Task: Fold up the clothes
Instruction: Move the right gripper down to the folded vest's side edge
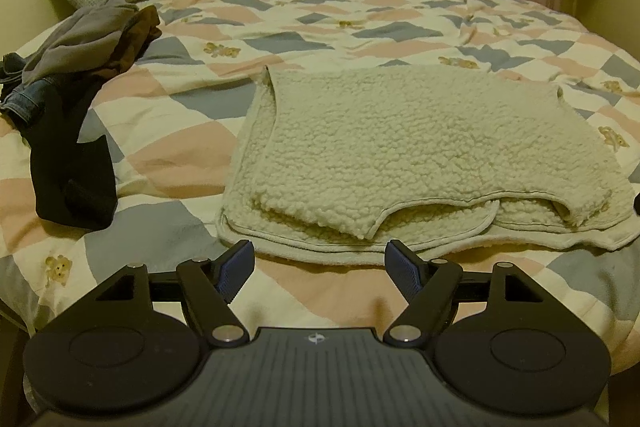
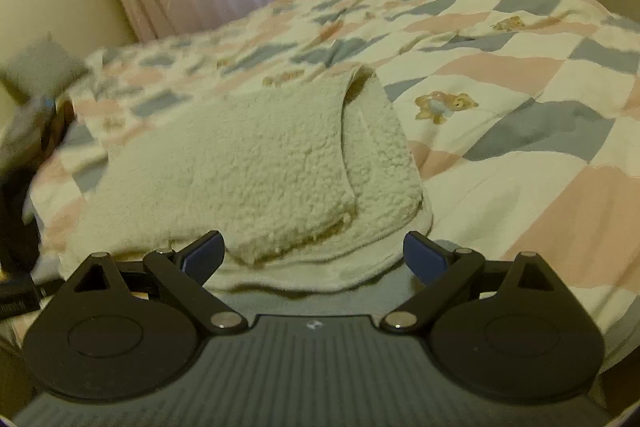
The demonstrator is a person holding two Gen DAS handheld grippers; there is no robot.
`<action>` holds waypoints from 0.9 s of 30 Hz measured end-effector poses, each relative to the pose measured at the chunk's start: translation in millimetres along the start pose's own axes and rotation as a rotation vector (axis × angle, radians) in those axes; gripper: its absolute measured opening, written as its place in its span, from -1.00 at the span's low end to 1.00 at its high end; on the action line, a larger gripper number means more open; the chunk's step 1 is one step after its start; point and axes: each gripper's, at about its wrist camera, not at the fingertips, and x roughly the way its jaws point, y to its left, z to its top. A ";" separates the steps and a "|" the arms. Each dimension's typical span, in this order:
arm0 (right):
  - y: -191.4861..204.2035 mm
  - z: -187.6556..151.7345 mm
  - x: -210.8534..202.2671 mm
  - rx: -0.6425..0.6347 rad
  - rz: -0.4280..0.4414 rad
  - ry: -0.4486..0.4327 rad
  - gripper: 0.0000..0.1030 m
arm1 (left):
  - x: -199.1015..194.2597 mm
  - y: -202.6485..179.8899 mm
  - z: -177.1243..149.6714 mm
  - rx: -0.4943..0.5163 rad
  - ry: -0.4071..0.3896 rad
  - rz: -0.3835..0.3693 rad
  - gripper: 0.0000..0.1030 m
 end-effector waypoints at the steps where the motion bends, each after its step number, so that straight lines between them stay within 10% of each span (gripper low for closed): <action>1: -8.9 -0.2 -0.3 0.054 0.021 -0.019 0.77 | 0.9 0.6 0.3 -0.001 -0.001 0.000 0.44; 10: -97.8 -4.0 34.5 0.517 0.121 -0.002 0.39 | 22.0 -0.9 17.3 0.008 -0.016 -0.014 0.44; 17: -105.6 -1.9 64.9 0.598 0.160 0.025 0.42 | 50.0 -2.6 34.5 -0.009 -0.011 -0.044 0.44; 20: -102.5 -1.8 71.5 0.643 0.285 0.013 0.03 | 61.2 -3.3 42.3 -0.010 -0.020 -0.052 0.42; 27: -90.9 -8.5 87.8 0.618 0.209 0.036 -0.20 | 86.6 0.0 56.0 -0.011 -0.046 -0.118 0.14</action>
